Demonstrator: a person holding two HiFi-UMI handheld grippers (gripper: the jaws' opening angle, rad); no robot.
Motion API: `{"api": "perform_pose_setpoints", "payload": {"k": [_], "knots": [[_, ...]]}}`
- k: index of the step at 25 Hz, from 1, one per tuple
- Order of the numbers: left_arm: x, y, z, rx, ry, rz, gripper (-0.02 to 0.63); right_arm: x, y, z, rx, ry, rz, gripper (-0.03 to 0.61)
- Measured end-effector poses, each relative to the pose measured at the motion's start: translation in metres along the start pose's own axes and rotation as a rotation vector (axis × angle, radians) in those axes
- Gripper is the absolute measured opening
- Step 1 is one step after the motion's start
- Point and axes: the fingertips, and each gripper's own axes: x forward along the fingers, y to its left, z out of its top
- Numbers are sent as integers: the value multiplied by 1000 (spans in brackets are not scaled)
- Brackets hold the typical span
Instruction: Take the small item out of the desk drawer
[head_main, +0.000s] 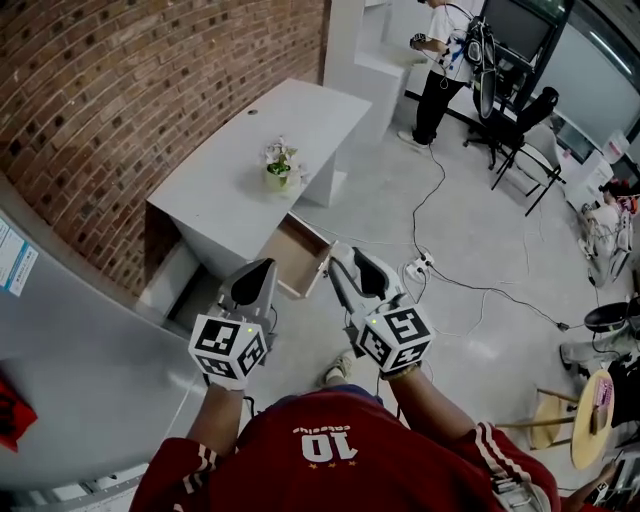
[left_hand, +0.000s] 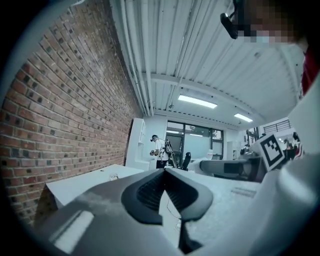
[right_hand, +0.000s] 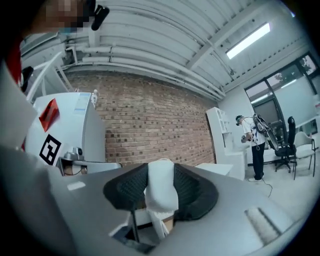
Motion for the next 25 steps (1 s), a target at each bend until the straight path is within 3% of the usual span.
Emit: {"api": "perform_pose_setpoints", "payload": {"k": [6,25], "knots": [[-6,-10,2,45,-4,8,3,-27,-4,14,46,-57,-56,160],[-18,-17,12,58,-35,6,3,-44,6,32,-32,-112,-114,149]]}}
